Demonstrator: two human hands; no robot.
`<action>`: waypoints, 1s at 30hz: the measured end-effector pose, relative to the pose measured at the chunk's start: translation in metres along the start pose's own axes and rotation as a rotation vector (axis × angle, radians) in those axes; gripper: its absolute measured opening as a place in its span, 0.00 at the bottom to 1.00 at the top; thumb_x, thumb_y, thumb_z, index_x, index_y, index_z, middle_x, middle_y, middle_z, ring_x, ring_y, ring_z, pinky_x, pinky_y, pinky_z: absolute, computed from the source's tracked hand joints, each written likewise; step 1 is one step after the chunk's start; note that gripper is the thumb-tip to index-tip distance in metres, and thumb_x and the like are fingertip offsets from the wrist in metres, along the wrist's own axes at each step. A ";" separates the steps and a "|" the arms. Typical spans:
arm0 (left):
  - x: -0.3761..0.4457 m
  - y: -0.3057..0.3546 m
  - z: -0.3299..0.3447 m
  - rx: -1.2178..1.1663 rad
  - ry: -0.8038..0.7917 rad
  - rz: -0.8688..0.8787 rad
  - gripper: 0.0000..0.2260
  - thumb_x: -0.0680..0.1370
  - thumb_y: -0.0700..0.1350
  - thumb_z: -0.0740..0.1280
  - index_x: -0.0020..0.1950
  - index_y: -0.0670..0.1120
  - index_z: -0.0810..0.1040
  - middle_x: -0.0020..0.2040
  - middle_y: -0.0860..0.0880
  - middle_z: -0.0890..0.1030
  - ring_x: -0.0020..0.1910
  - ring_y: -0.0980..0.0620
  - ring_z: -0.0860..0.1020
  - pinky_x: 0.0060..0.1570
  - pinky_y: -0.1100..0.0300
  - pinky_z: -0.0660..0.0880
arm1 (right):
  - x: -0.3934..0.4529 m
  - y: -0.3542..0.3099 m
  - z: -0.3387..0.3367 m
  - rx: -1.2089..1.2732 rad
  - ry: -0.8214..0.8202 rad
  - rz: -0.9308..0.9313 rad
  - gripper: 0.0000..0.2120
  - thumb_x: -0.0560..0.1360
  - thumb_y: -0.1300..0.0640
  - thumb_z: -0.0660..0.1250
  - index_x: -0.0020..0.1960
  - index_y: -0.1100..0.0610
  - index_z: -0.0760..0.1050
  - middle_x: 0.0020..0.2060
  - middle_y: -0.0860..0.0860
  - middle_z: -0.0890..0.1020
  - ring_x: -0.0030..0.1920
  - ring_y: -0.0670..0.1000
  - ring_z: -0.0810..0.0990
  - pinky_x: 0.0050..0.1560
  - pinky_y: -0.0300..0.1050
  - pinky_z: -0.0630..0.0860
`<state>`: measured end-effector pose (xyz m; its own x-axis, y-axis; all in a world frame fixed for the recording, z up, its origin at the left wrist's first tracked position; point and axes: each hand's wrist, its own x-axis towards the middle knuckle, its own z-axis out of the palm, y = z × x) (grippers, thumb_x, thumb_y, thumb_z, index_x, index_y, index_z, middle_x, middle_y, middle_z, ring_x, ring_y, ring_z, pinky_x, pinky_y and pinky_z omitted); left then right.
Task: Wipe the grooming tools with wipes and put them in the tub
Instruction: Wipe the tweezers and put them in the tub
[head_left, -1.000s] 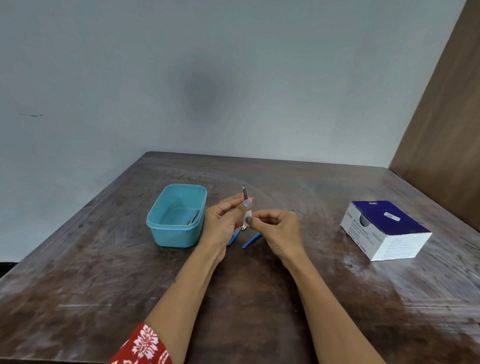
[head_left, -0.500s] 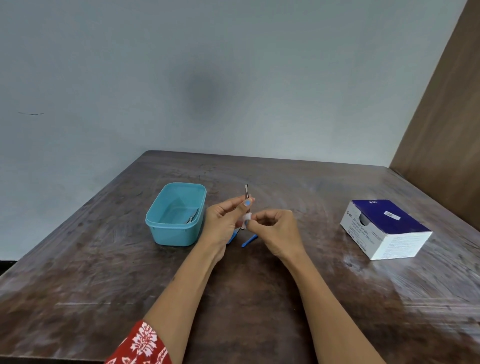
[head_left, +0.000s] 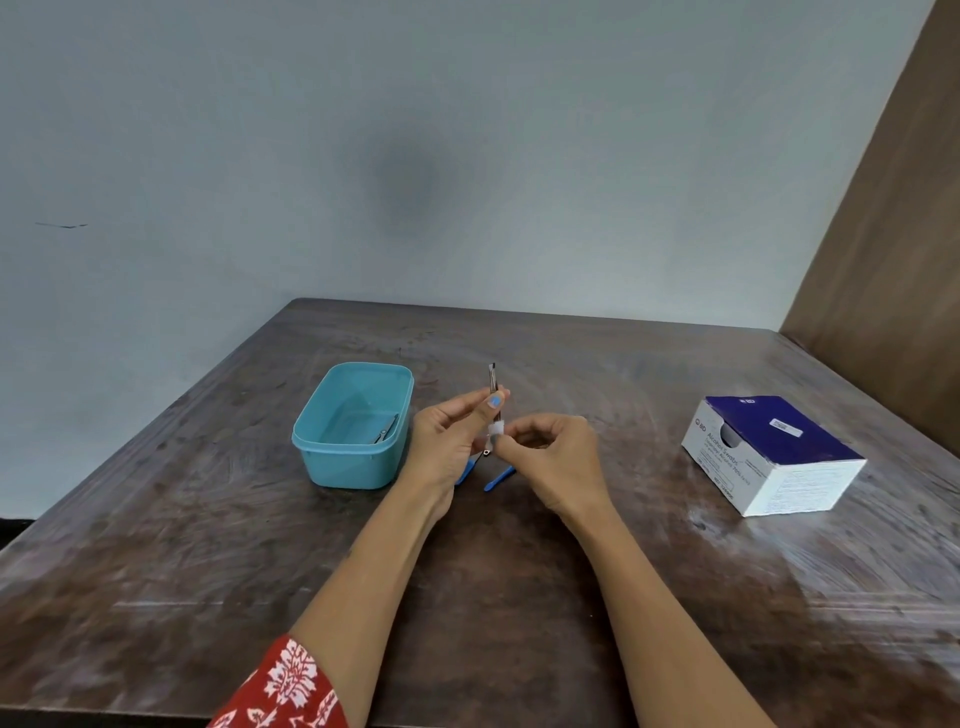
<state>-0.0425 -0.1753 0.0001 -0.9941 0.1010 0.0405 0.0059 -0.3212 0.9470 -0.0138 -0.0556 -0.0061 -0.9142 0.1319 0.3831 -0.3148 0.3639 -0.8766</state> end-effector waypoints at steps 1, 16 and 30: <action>0.000 0.000 0.001 -0.008 -0.005 0.000 0.07 0.71 0.44 0.71 0.49 0.47 0.83 0.50 0.49 0.84 0.51 0.53 0.80 0.43 0.62 0.79 | 0.001 0.000 0.000 0.015 0.026 -0.010 0.07 0.67 0.59 0.73 0.35 0.48 0.82 0.30 0.45 0.84 0.32 0.43 0.82 0.33 0.32 0.76; 0.001 -0.002 -0.002 0.076 0.018 0.069 0.04 0.72 0.41 0.71 0.46 0.46 0.83 0.49 0.51 0.83 0.47 0.57 0.81 0.44 0.63 0.79 | 0.002 0.003 0.000 -0.013 0.053 0.008 0.05 0.67 0.58 0.73 0.34 0.50 0.82 0.28 0.46 0.83 0.30 0.42 0.81 0.32 0.33 0.76; 0.000 -0.001 -0.001 0.060 0.032 0.060 0.04 0.71 0.42 0.71 0.44 0.48 0.83 0.48 0.51 0.83 0.42 0.59 0.82 0.37 0.66 0.78 | 0.001 0.003 0.000 -0.049 0.012 0.023 0.05 0.67 0.58 0.73 0.35 0.50 0.82 0.29 0.46 0.83 0.30 0.42 0.80 0.32 0.32 0.75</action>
<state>-0.0422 -0.1756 -0.0010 -0.9947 0.0527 0.0886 0.0713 -0.2689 0.9605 -0.0158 -0.0544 -0.0079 -0.9178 0.1516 0.3669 -0.2808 0.4056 -0.8699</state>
